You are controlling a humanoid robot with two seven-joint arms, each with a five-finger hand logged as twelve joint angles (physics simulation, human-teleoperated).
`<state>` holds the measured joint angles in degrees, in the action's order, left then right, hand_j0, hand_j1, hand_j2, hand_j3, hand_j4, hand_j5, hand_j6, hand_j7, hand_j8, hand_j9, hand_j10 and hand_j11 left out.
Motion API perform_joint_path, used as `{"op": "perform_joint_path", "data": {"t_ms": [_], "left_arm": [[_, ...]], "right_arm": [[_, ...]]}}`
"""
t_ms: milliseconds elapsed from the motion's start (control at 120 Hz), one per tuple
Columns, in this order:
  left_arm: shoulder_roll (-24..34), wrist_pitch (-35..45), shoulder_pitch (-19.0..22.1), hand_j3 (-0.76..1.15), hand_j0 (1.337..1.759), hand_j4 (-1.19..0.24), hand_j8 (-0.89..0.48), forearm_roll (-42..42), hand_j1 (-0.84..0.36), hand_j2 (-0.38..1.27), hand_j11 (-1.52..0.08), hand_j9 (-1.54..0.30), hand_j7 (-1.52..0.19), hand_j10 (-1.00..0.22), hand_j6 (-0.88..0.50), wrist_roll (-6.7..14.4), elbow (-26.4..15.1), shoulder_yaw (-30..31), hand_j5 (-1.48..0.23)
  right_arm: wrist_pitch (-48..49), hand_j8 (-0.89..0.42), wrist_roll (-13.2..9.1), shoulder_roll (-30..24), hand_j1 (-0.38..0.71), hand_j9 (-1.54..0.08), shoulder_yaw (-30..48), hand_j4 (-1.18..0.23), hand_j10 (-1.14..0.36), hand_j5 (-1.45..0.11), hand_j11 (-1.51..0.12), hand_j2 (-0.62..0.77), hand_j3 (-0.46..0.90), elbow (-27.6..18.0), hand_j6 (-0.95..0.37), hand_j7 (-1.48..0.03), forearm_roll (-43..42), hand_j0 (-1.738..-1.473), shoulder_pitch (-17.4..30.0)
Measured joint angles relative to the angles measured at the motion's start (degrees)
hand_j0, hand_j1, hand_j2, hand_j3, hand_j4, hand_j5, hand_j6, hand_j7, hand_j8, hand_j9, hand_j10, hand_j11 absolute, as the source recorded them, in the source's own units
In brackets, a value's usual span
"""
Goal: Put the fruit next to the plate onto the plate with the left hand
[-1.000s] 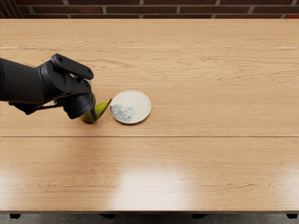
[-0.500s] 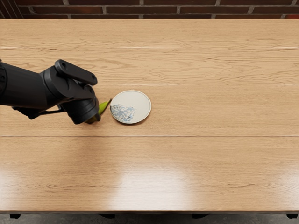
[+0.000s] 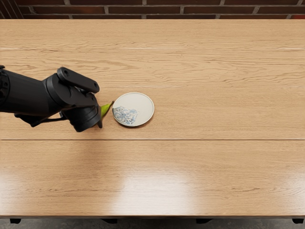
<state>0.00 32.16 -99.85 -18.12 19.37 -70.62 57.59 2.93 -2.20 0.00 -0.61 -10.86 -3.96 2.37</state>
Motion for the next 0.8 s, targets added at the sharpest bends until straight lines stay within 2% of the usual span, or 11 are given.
{"op": "perform_joint_path", "data": {"t_ms": [567, 733, 800], "left_arm": [[0.00, 0.01, 0.97, 0.00, 1.658, -0.12, -0.13, 0.42, 0.20, 0.03, -0.16, -0.16, -0.16, -0.12, -0.13, -0.12, 0.87, -0.02, -0.16], [0.00, -0.03, 1.73, 0.00, 1.658, -0.24, -0.24, 0.48, 0.06, 0.05, -0.31, -0.31, -0.31, -0.24, -0.24, -0.12, 0.94, -0.02, -0.31], [0.00, -1.18, 1.76, 0.00, 1.658, -0.35, -0.36, 0.58, -0.09, 0.08, -0.47, -0.47, -0.47, -0.36, -0.35, -0.09, 0.94, -0.06, -0.47]], "right_arm": [[-0.02, -0.01, 0.00, 0.00, -0.33, -0.02, 0.00, -0.01, -0.01, -0.02, -0.02, 0.00, 0.00, 0.00, -0.01, -0.02, 0.00, -1.658, 0.00], [0.00, -0.01, 0.00, 0.00, -0.33, -0.02, 0.00, -0.01, -0.01, -0.02, -0.02, 0.00, 0.00, 0.01, -0.01, -0.02, 0.00, -1.658, 0.00], [0.01, -0.01, 0.00, 0.00, -0.33, -0.02, 0.00, -0.01, -0.01, -0.02, -0.02, 0.00, 0.00, 0.02, -0.01, -0.02, 0.00, -1.658, 0.00]]}}
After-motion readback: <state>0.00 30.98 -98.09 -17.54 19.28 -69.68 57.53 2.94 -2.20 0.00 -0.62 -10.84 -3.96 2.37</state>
